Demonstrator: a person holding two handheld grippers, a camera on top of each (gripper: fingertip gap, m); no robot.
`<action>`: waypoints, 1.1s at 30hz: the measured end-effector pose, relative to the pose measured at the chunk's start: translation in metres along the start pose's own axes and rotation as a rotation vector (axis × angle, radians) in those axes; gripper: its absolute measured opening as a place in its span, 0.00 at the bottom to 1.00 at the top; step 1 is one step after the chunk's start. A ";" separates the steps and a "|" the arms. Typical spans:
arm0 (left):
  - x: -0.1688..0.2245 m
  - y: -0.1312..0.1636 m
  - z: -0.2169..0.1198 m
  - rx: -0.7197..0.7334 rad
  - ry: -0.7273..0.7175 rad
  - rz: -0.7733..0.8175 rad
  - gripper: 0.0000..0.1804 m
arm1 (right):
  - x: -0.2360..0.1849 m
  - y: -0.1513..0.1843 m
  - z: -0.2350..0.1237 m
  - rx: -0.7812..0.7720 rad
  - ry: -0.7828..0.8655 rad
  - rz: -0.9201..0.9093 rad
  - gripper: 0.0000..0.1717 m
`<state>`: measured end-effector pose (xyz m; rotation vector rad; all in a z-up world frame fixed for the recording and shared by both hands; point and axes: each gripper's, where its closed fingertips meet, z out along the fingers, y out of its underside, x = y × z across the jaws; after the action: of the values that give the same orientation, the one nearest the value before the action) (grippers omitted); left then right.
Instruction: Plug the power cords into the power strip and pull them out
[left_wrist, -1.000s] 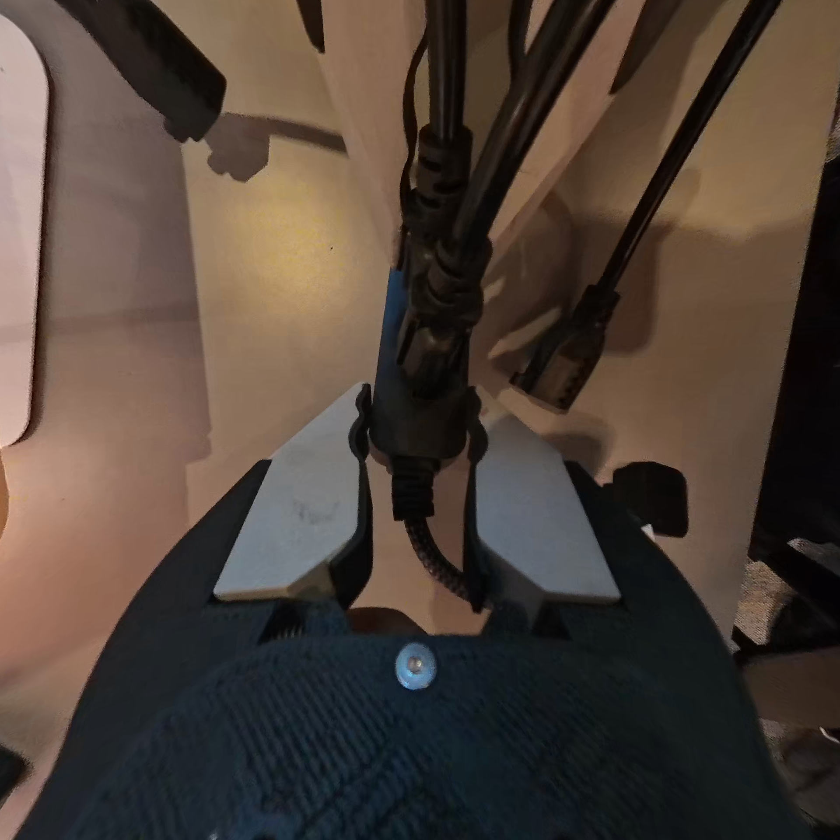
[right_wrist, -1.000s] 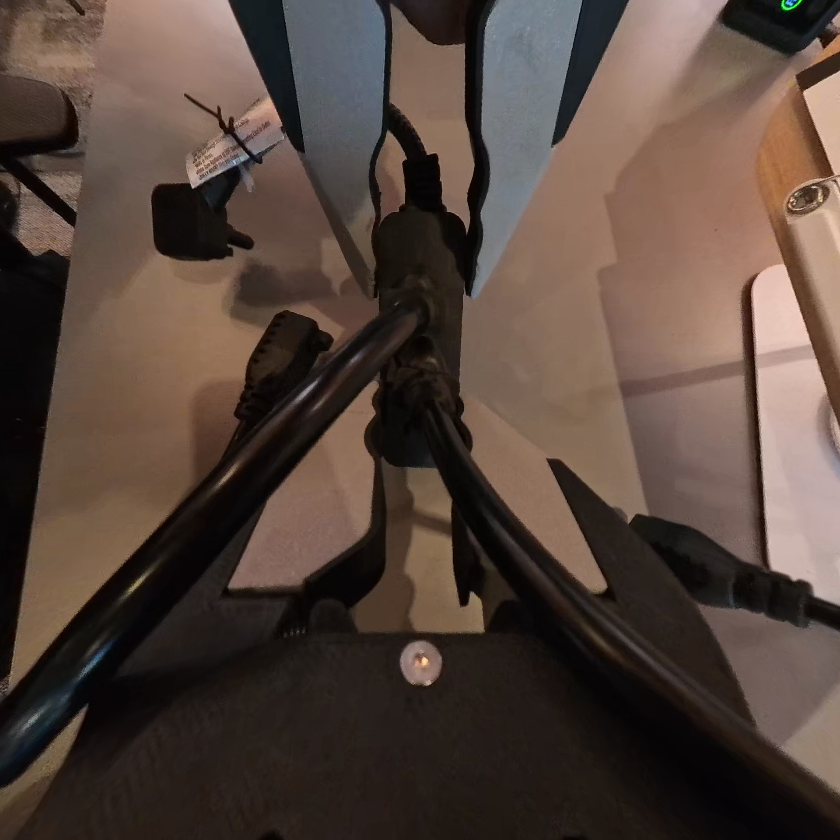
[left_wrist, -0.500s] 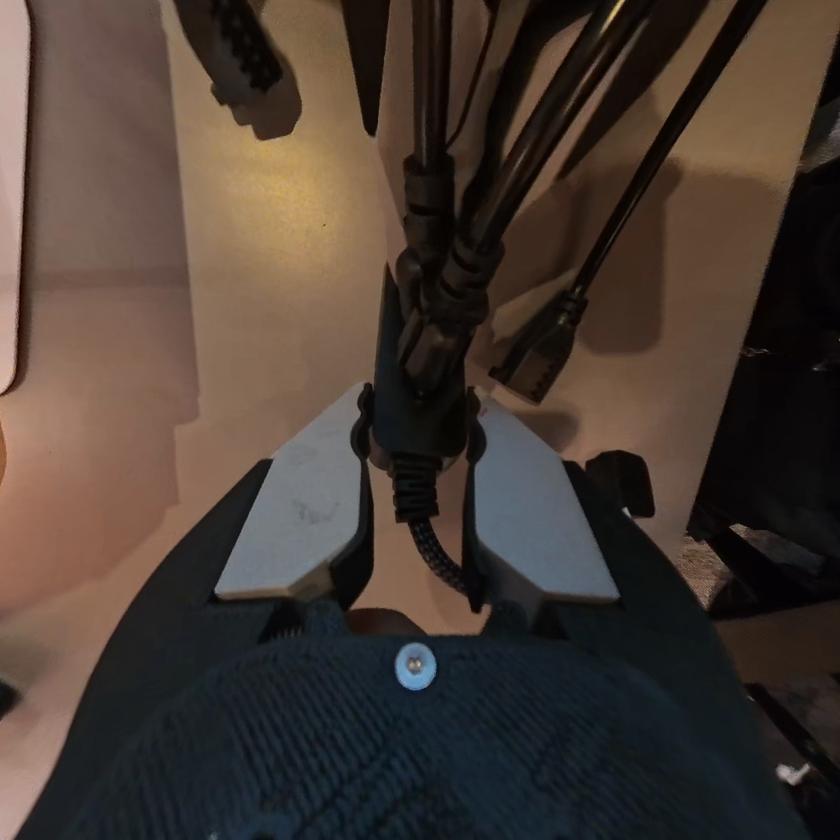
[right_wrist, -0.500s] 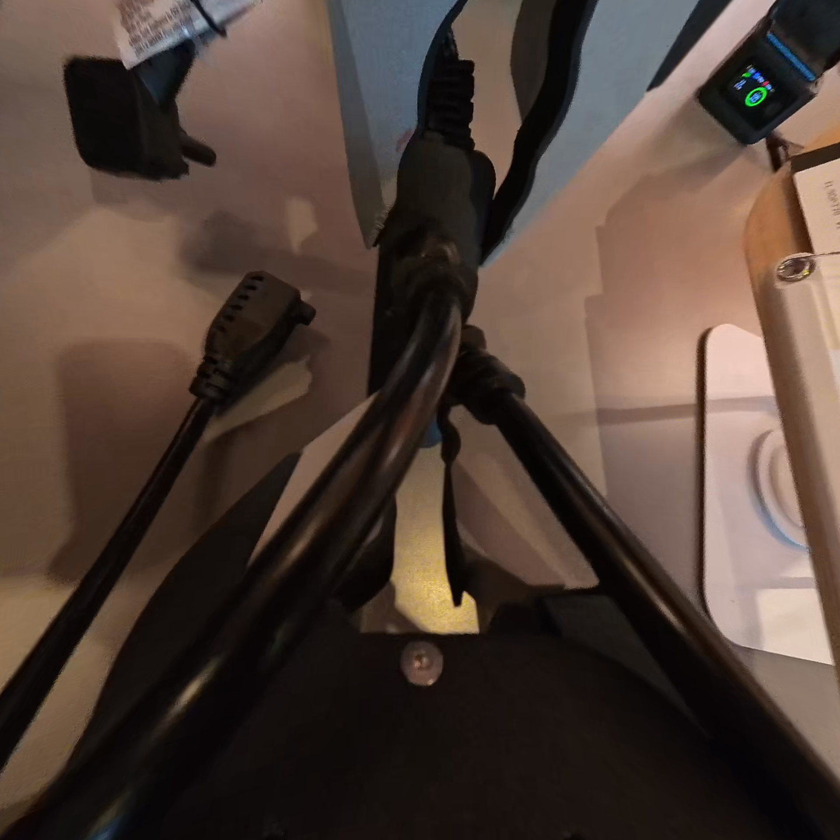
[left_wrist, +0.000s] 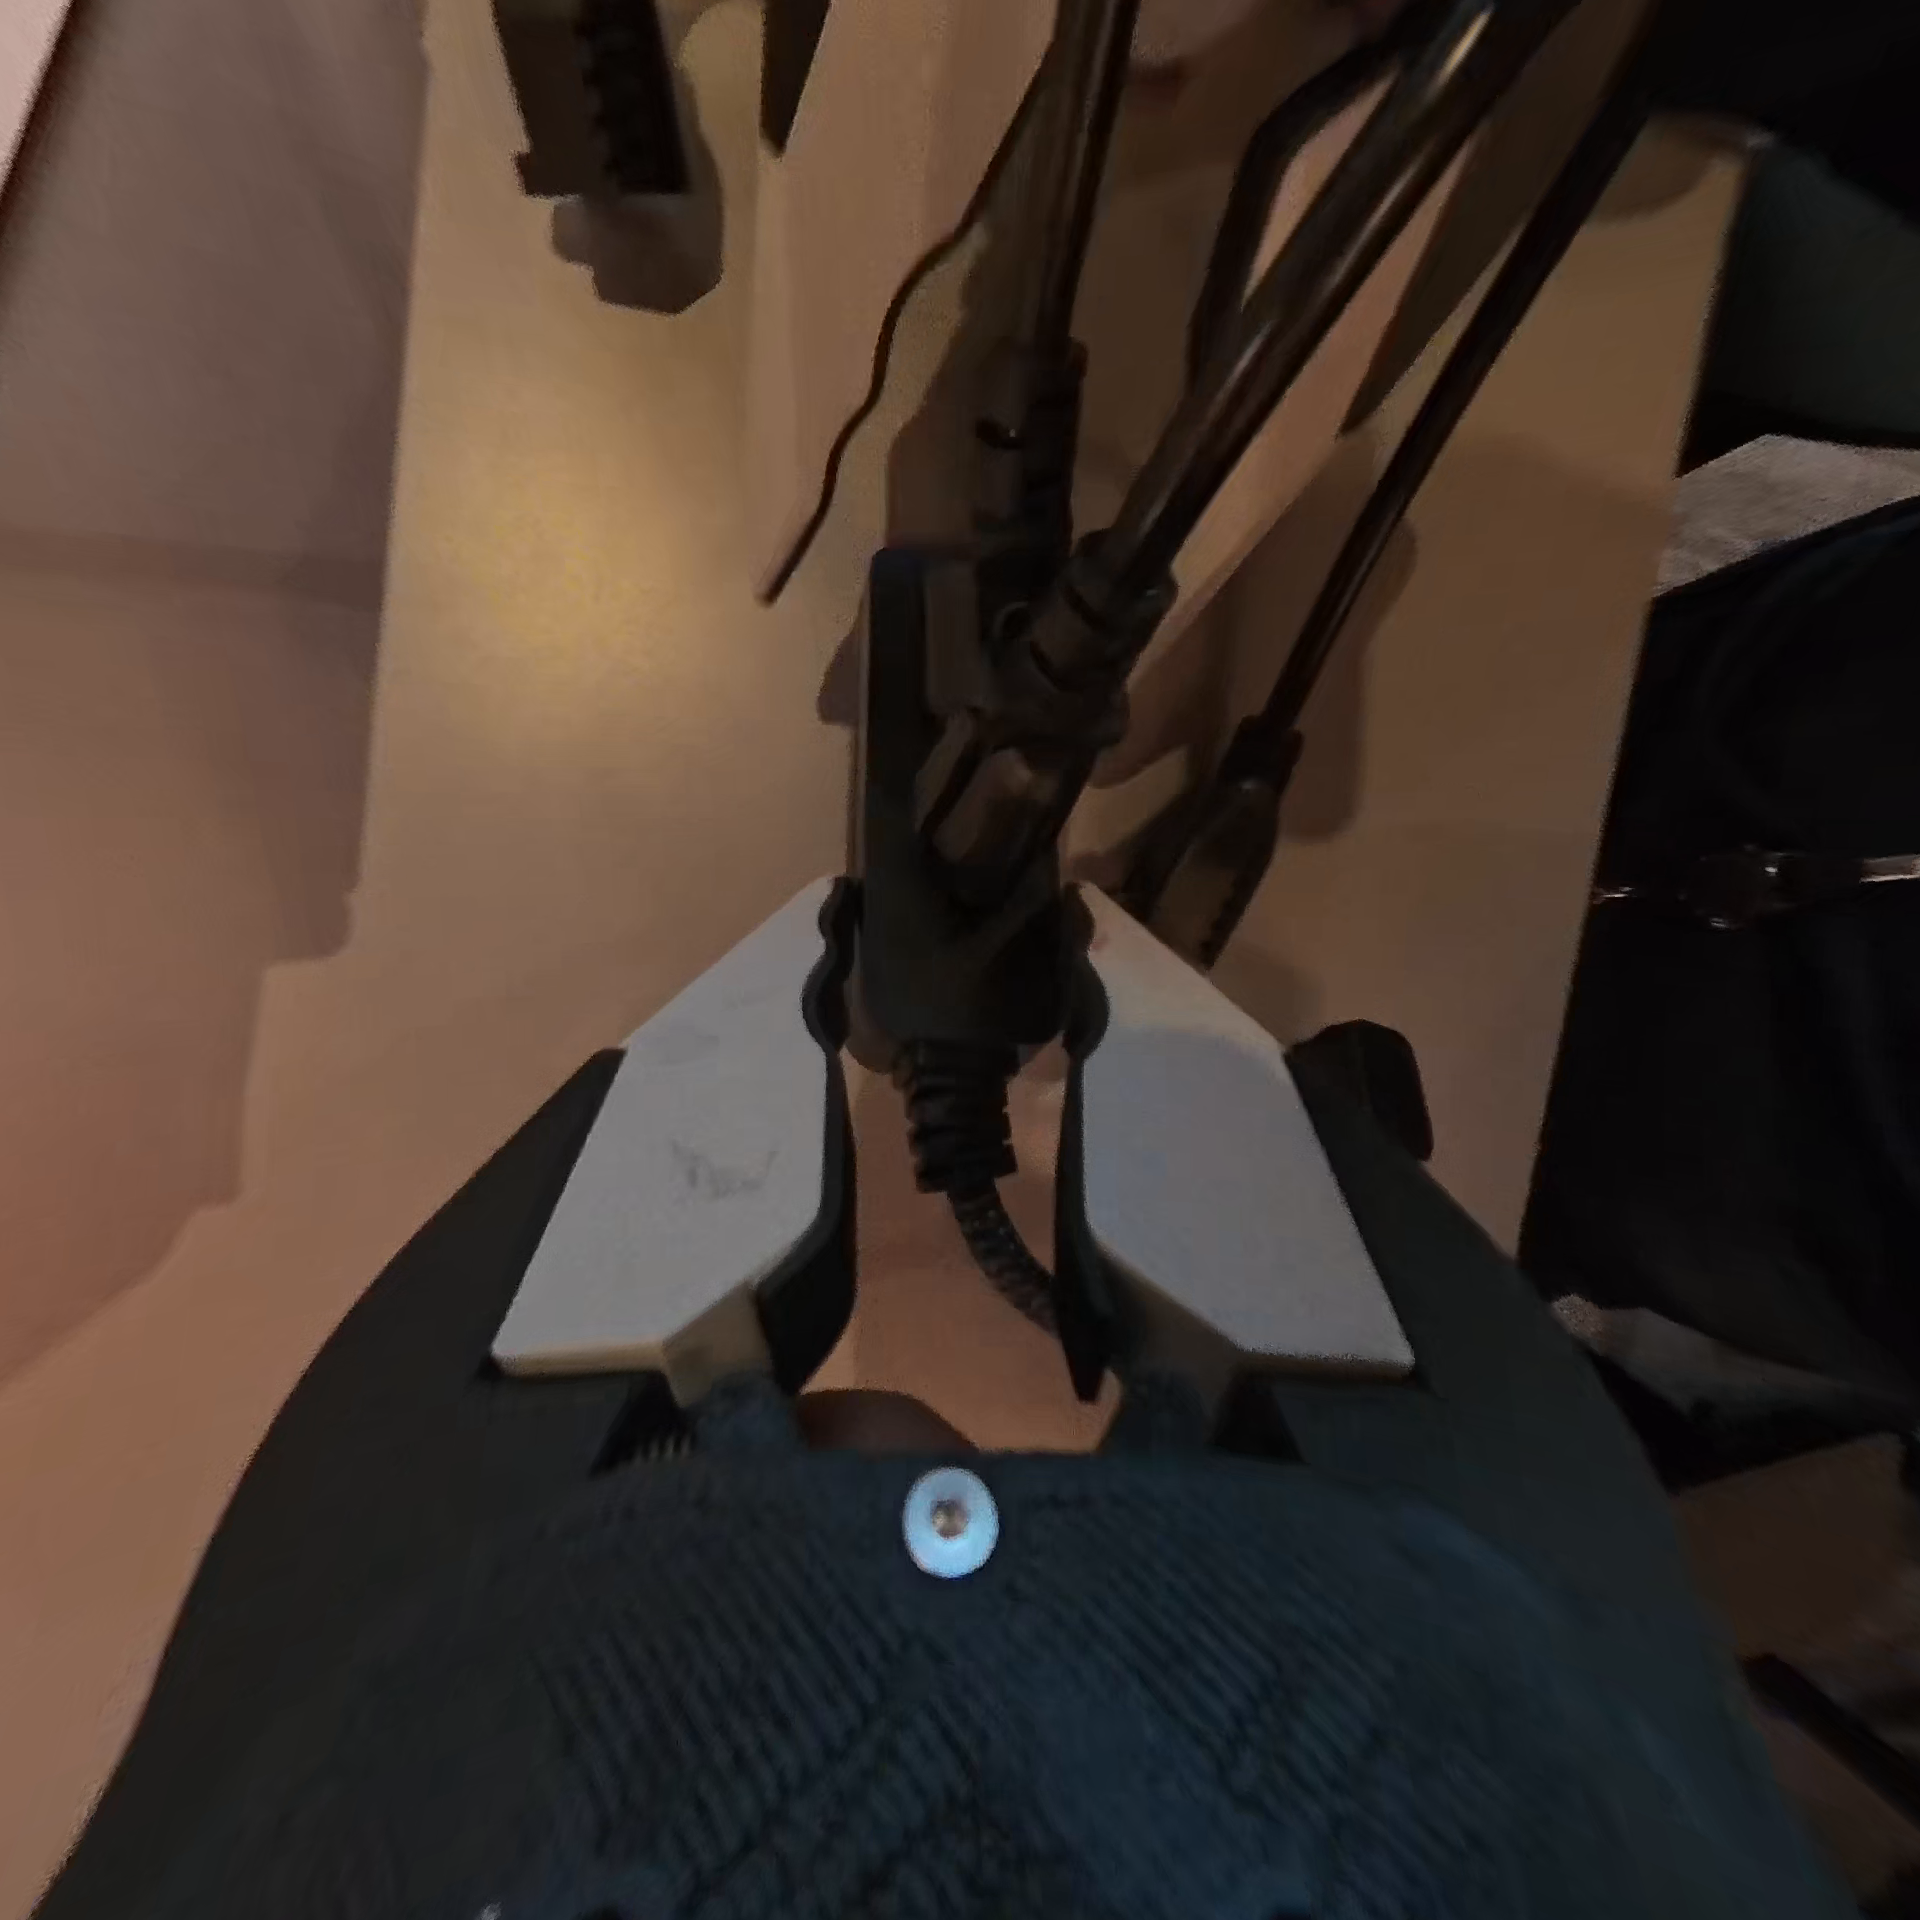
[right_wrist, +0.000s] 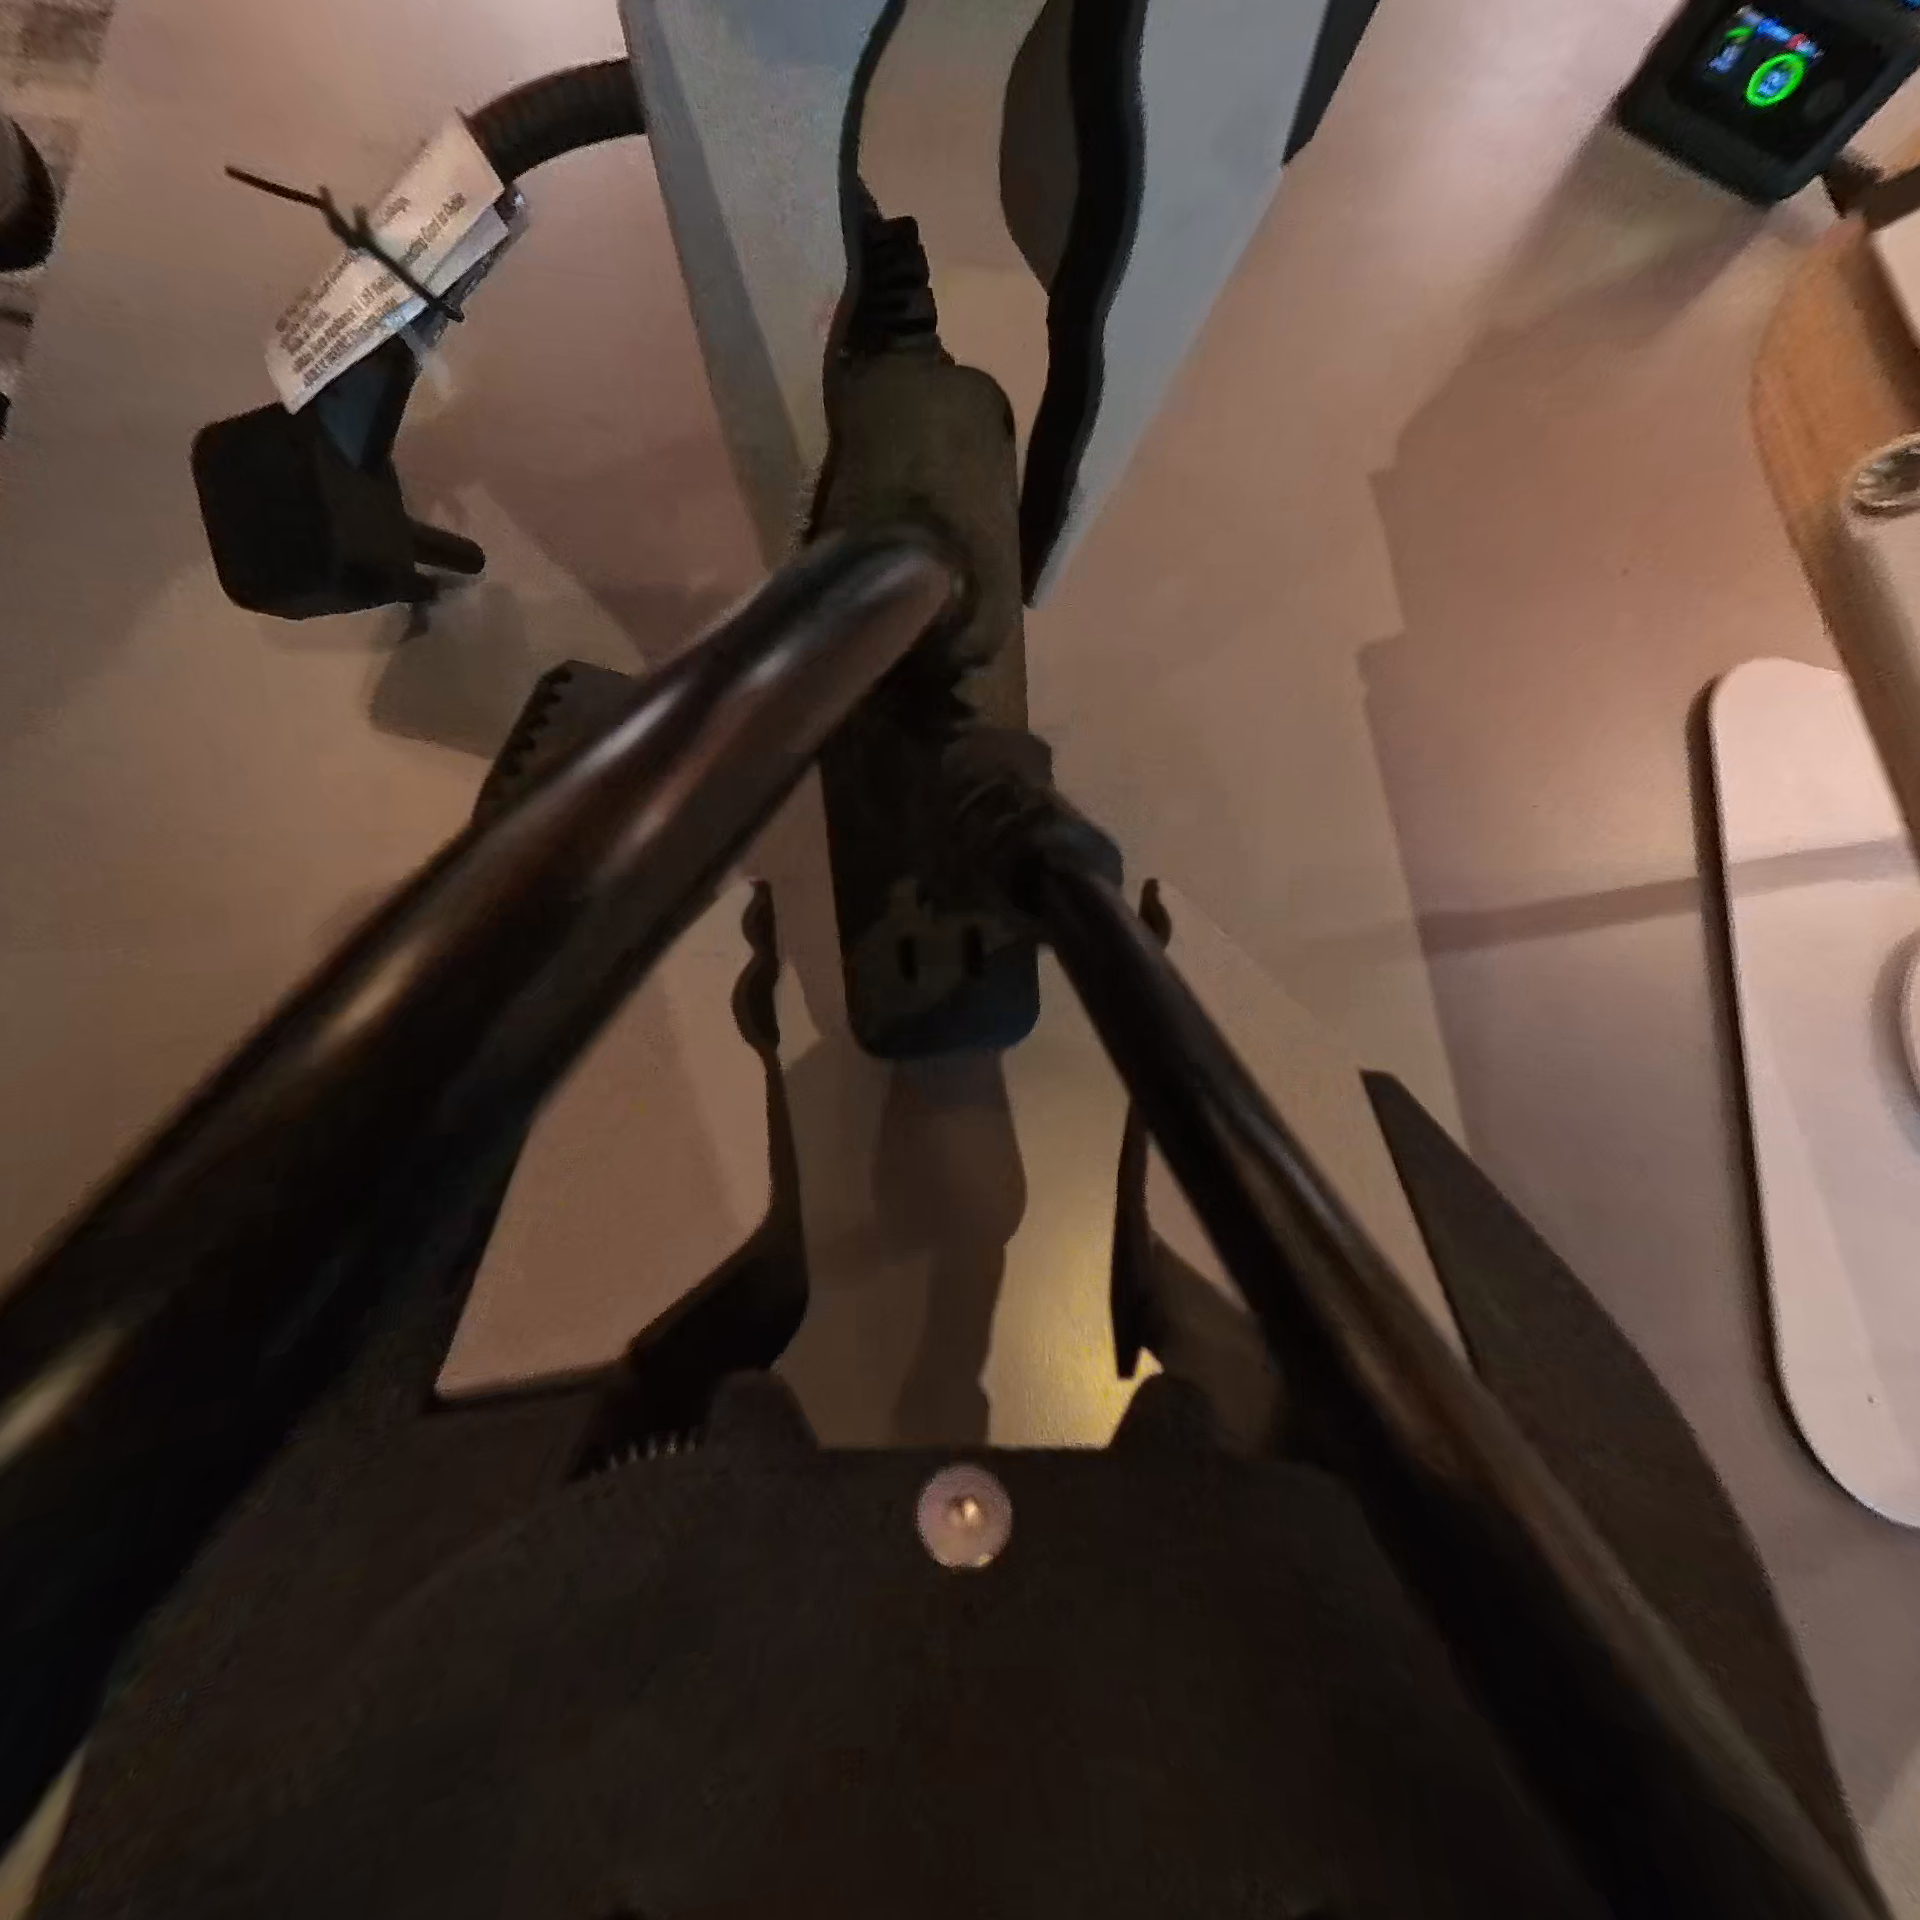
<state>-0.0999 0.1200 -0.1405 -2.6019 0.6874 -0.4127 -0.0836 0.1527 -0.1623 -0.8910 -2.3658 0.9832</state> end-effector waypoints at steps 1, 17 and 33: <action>0.003 -0.003 -0.001 0.018 0.015 0.003 0.19 | -0.003 0.001 0.005 -0.010 -0.011 -0.008 0.39; -0.052 0.020 -0.086 0.661 -0.115 -0.187 0.31 | 0.005 -0.007 0.009 0.062 -0.046 0.052 0.25; 0.004 -0.033 -0.013 0.767 0.004 0.050 0.34 | -0.005 -0.046 0.004 0.280 -0.192 0.223 0.25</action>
<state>-0.0886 0.1396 -0.1134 -1.8552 0.4662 -0.5372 -0.1006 0.1222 -0.1322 -1.0015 -2.2340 1.5073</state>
